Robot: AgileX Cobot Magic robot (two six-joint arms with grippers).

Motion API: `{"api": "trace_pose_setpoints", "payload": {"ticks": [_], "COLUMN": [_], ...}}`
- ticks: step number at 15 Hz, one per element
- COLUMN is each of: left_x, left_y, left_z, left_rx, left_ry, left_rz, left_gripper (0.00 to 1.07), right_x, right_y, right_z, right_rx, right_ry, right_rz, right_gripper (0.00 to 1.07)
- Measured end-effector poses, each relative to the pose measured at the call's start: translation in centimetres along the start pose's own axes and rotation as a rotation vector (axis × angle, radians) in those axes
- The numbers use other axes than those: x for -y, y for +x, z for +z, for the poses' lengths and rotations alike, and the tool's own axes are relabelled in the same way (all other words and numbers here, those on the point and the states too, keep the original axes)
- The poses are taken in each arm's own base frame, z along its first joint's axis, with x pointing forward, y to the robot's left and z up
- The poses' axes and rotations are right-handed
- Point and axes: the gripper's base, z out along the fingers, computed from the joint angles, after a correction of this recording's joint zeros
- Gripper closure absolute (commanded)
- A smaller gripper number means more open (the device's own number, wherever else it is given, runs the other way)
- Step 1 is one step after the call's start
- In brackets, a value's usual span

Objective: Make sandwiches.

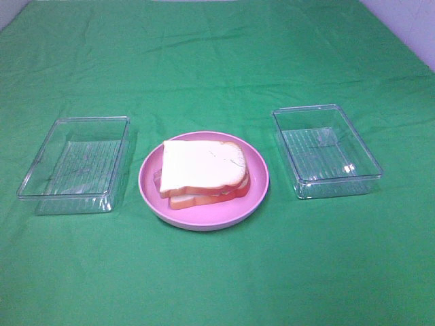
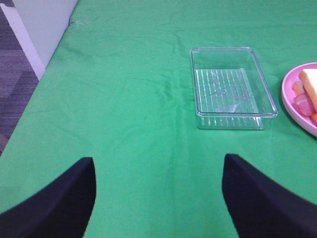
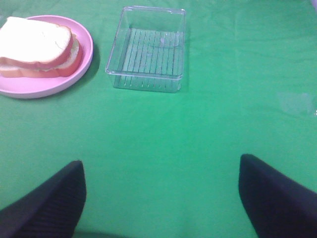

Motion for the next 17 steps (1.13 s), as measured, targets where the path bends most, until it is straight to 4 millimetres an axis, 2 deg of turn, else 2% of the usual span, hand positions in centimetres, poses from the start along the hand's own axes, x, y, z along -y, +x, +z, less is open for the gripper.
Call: {"api": "trace_pose_setpoints", "payload": {"ticks": [3,17], "left_x": [0.0,0.61], "left_y": [0.0,0.0], "left_z": [0.0,-0.02], "left_rx": [0.0,0.0], "left_ry": [-0.004,0.063], "left_rz": [-0.002,0.018], "left_gripper": [0.38,0.38], "right_x": [-0.18,-0.18], "right_y": [0.6,0.61], "right_z": [-0.71,-0.72], "right_rx": [0.061,0.062], "right_ry": [0.01,0.01], "right_rz": [-0.006,-0.006], "right_gripper": [0.3,0.3]}}
